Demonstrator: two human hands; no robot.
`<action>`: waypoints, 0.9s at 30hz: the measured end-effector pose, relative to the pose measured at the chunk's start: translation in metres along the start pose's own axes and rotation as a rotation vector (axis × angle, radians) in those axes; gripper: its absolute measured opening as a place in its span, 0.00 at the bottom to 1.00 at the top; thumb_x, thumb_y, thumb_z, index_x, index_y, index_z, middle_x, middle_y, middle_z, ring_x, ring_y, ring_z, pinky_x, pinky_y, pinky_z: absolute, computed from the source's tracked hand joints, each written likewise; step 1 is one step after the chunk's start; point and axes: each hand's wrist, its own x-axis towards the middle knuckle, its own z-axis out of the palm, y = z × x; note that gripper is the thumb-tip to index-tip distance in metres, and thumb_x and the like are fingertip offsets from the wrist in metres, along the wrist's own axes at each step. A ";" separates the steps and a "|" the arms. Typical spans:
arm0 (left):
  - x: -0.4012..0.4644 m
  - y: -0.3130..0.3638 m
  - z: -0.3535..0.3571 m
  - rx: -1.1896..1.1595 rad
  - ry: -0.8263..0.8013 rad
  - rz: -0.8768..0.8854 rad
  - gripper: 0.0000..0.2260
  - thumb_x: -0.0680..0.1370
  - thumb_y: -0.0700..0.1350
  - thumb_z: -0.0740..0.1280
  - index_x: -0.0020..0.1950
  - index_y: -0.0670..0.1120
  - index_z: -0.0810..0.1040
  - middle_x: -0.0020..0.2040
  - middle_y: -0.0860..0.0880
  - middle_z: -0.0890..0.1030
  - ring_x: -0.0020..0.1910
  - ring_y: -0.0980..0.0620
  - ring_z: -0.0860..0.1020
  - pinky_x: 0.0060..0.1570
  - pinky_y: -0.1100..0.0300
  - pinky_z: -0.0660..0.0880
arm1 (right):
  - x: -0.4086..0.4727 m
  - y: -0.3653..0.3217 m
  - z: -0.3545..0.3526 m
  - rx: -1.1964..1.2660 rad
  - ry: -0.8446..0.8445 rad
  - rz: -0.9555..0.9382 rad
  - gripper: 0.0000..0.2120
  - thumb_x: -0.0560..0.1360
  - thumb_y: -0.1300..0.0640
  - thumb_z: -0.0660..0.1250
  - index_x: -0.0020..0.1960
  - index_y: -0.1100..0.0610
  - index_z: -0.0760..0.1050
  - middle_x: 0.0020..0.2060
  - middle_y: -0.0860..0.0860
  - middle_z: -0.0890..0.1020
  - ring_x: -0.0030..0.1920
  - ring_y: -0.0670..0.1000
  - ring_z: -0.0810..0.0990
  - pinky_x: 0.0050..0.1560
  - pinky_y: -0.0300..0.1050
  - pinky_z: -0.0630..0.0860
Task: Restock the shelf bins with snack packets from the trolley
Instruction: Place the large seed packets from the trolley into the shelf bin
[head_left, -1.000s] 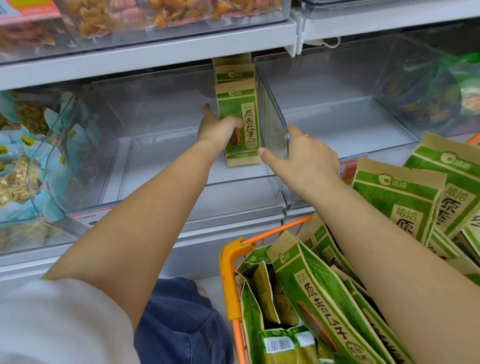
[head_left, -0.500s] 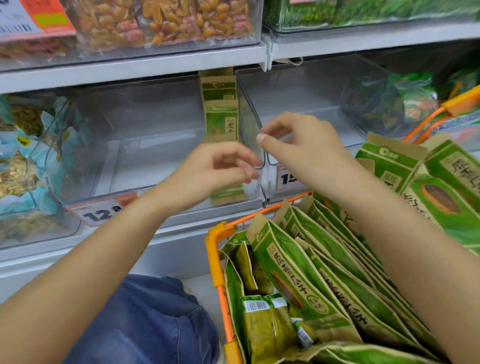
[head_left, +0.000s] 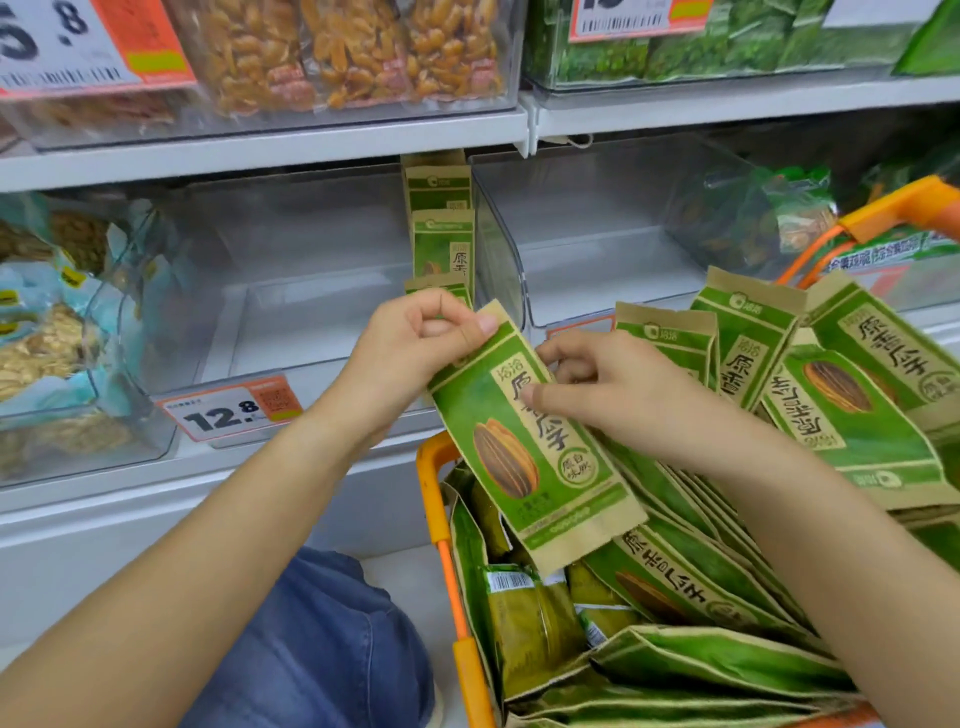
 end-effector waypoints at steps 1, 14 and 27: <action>0.000 0.000 0.000 -0.071 0.028 -0.054 0.08 0.70 0.49 0.70 0.42 0.45 0.77 0.34 0.49 0.82 0.31 0.54 0.79 0.32 0.64 0.74 | 0.004 -0.002 -0.001 0.123 0.016 0.035 0.03 0.74 0.54 0.70 0.46 0.52 0.79 0.29 0.48 0.82 0.31 0.46 0.79 0.38 0.43 0.74; 0.069 0.001 -0.071 -0.295 0.279 -0.395 0.11 0.80 0.47 0.64 0.59 0.43 0.77 0.49 0.44 0.82 0.46 0.49 0.81 0.39 0.57 0.82 | 0.094 -0.012 -0.007 -0.104 0.407 0.085 0.23 0.77 0.47 0.64 0.69 0.53 0.67 0.65 0.53 0.74 0.65 0.54 0.71 0.62 0.45 0.67; 0.124 -0.055 -0.053 0.280 0.065 -0.690 0.17 0.76 0.46 0.70 0.63 0.44 0.74 0.61 0.44 0.74 0.58 0.43 0.75 0.59 0.50 0.74 | 0.121 0.031 0.028 -0.505 0.431 0.110 0.21 0.79 0.52 0.60 0.69 0.63 0.66 0.66 0.61 0.70 0.72 0.58 0.59 0.66 0.49 0.63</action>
